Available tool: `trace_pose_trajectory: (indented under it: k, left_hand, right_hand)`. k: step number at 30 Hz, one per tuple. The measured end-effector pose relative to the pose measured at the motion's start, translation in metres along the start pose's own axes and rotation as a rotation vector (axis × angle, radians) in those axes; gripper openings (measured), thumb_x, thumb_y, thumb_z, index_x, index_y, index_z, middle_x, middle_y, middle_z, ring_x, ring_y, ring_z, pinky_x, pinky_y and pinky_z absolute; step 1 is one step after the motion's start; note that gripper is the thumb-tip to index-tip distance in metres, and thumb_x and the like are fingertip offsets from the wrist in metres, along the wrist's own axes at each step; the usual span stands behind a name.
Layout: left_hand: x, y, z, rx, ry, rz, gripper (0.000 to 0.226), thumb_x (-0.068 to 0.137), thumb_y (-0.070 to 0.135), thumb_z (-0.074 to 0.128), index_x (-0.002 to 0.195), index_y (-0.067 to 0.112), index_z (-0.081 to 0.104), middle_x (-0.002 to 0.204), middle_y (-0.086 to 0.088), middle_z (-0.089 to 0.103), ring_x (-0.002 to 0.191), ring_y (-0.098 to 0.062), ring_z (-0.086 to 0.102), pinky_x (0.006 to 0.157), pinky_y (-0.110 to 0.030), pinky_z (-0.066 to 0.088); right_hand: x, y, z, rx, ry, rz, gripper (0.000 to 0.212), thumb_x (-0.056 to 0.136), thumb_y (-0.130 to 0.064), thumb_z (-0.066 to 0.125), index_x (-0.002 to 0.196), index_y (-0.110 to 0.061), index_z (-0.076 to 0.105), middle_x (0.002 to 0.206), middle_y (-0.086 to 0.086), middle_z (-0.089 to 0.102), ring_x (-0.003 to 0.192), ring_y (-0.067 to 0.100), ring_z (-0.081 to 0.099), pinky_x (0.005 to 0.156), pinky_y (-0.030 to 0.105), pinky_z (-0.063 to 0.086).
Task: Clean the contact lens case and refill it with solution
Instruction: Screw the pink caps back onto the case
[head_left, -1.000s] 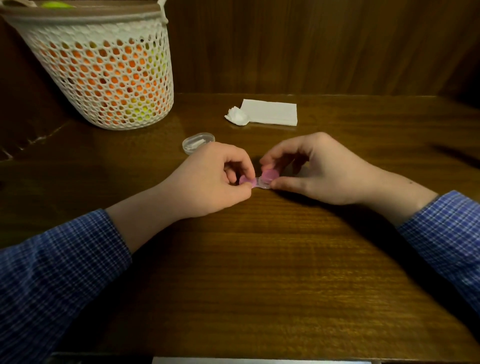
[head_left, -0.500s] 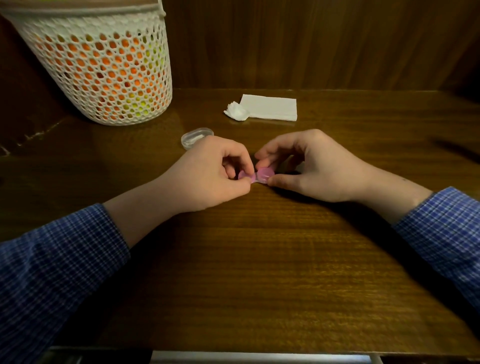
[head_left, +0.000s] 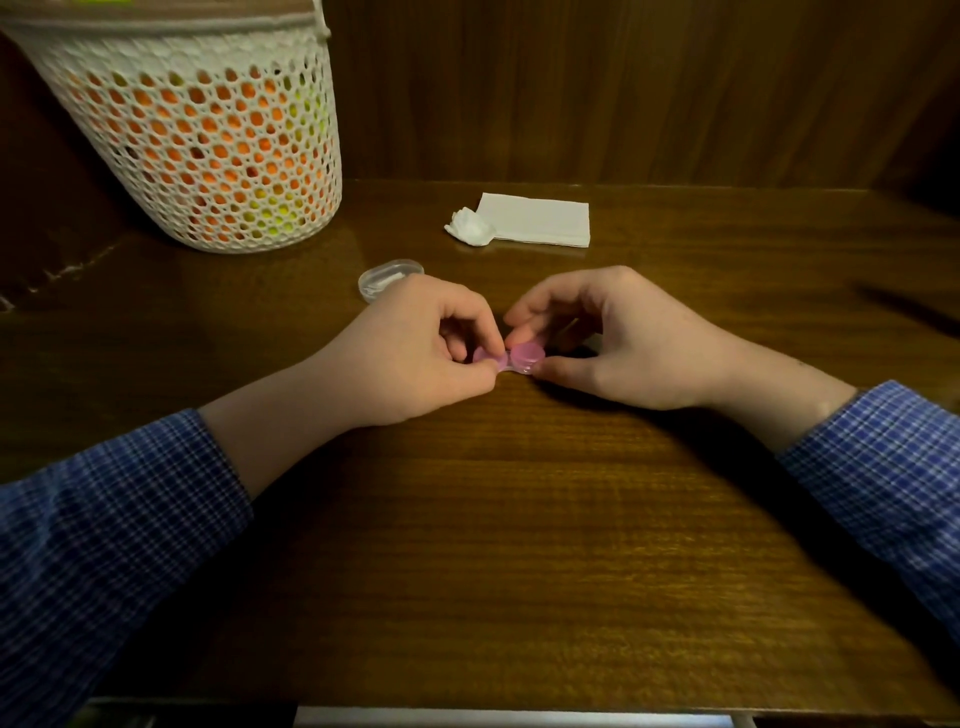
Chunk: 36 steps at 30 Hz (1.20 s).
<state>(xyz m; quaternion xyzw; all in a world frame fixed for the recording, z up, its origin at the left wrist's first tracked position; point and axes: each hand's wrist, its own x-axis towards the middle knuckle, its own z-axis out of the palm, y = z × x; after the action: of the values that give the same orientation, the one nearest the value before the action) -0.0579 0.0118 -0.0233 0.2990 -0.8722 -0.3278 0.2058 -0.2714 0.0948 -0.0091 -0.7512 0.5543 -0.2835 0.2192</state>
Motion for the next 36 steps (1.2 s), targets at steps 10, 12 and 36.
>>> trace_pose_trajectory:
  k: [10,12,36]
  left_hand:
    - [0.001,0.001,-0.002,0.003,0.000,-0.001,0.017,0.083,0.019,0.085,0.083,0.035,0.080,0.082,0.005,0.073,0.071,-0.021,0.067,0.060,-0.030,0.057]
    - [0.001,0.001,-0.001,0.004,-0.002,-0.006,0.016,0.083,0.020,0.085,0.083,0.035,0.080,0.083,0.006,0.073,0.072,-0.020,0.067,0.062,-0.030,0.058]
    - [0.002,0.001,-0.001,-0.015,-0.018,0.003,0.015,0.084,0.018,0.085,0.086,0.032,0.081,0.088,0.005,0.075,0.071,-0.022,0.067,0.064,-0.035,0.059]
  right_hand:
    - [0.001,0.001,0.003,-0.013,0.020,0.046,0.039,0.083,-0.027,0.083,0.120,-0.025,0.070,0.108,-0.015,0.072,0.099,0.001,0.070,0.087,0.022,0.058]
    - [0.001,0.001,0.003,-0.029,0.058,0.069,0.036,0.081,-0.037,0.083,0.113,-0.027,0.071,0.103,-0.015,0.072,0.095,0.000,0.070,0.086,0.026,0.059]
    - [0.001,0.005,-0.011,-0.023,-0.118,-0.070,0.019,0.088,-0.012,0.076,0.105,-0.019,0.079,0.112,-0.011,0.075,0.108,0.001,0.068,0.097,0.017,0.052]
